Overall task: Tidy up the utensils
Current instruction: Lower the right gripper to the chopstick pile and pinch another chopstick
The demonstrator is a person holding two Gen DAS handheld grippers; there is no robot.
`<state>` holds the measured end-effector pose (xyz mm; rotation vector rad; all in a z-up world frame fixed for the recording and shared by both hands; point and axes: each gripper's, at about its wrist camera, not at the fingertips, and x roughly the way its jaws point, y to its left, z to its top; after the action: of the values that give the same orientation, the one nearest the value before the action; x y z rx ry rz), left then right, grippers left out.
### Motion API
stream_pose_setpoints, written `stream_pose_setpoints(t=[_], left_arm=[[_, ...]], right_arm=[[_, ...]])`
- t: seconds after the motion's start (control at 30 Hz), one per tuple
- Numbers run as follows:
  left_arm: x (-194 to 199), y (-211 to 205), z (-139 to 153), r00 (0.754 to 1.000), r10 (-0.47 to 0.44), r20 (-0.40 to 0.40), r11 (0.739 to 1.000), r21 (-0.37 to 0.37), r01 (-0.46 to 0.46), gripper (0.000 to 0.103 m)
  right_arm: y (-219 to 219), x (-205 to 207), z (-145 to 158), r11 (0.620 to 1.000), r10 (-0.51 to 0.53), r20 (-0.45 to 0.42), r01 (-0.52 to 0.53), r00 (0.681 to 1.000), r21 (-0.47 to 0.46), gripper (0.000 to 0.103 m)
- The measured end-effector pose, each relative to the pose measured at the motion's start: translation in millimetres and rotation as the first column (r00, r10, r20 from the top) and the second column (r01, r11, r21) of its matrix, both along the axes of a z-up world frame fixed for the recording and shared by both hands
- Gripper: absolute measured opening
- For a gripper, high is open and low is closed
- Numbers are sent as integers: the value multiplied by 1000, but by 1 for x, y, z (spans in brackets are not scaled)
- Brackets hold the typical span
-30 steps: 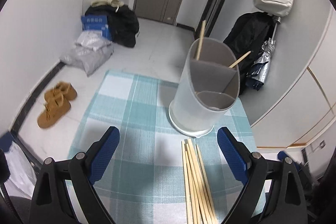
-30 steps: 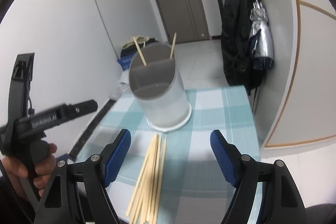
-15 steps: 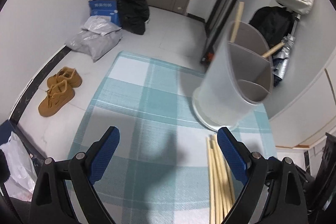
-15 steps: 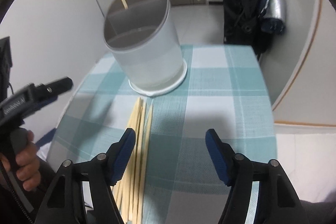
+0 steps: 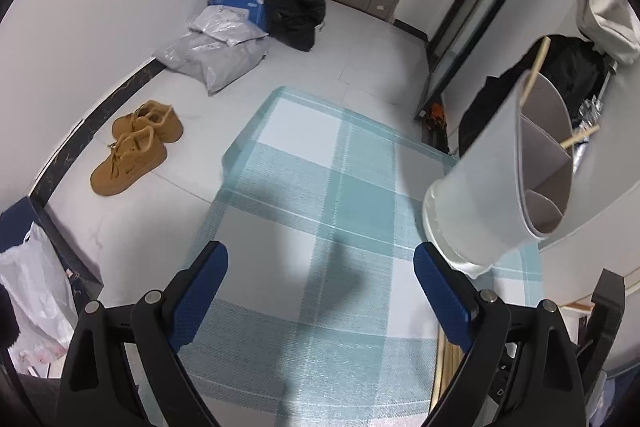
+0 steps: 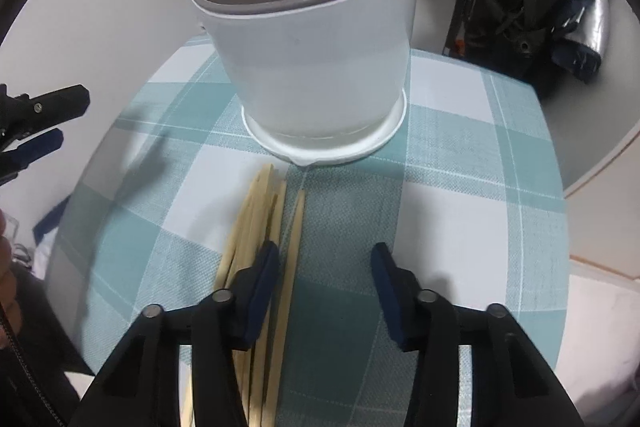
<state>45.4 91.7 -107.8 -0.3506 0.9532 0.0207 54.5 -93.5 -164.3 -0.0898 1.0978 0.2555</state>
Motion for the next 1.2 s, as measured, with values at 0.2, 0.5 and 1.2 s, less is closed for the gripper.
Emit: stream_pose_setpoints(t=[0.2,0.5,1.2], left_arm=[[1,6,-2,999,31,-21,999,-30,-32,91],[-3,7,3,999,42,-19,999,-9,-43,91],[-25,-86,-21,934,-312,-173,935,118,335,91]], right_arm=[[11,-1,2,996,33,-12,-33,999,-82,26],[24,2,4,994,92,-12,-93,996,-56,5],[-95,-3,49,860,-198,-46,196,979,470,4]])
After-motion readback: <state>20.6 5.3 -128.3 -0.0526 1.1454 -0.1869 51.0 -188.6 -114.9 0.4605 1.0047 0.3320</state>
